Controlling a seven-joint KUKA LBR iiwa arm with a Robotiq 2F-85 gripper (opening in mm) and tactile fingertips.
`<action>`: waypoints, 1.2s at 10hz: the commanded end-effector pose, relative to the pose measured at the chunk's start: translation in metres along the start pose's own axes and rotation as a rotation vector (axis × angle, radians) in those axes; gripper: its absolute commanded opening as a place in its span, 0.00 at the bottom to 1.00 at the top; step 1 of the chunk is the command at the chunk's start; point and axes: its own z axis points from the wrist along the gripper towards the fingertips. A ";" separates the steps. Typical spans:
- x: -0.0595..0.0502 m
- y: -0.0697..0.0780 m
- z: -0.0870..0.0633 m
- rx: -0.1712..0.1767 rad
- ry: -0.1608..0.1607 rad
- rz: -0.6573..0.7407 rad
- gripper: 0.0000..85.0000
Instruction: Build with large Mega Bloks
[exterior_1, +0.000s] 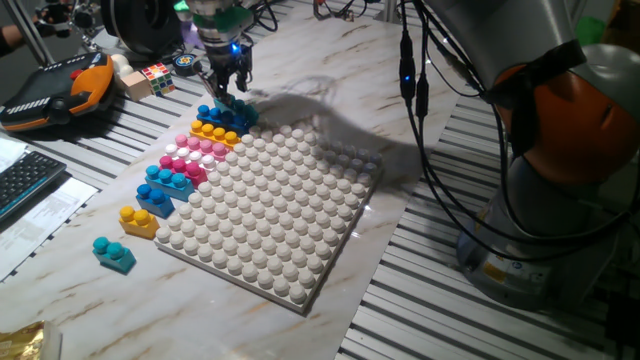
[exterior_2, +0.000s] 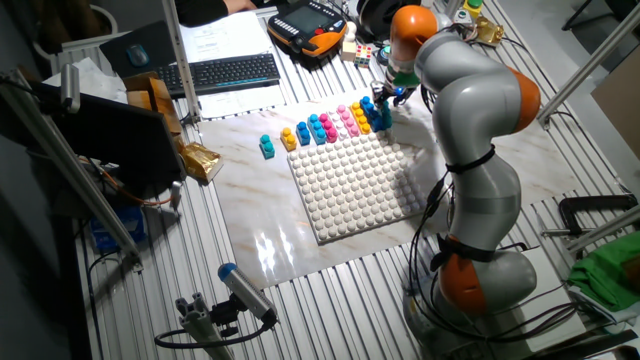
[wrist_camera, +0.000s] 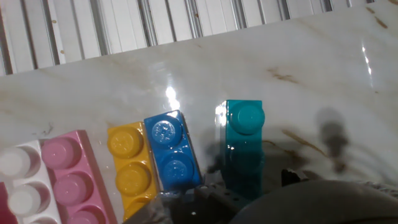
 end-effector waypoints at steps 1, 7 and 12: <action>0.000 0.000 0.000 0.003 0.000 -0.007 0.62; 0.000 0.000 0.003 0.036 0.036 -0.009 0.62; -0.001 0.000 0.022 0.028 0.000 -0.005 0.61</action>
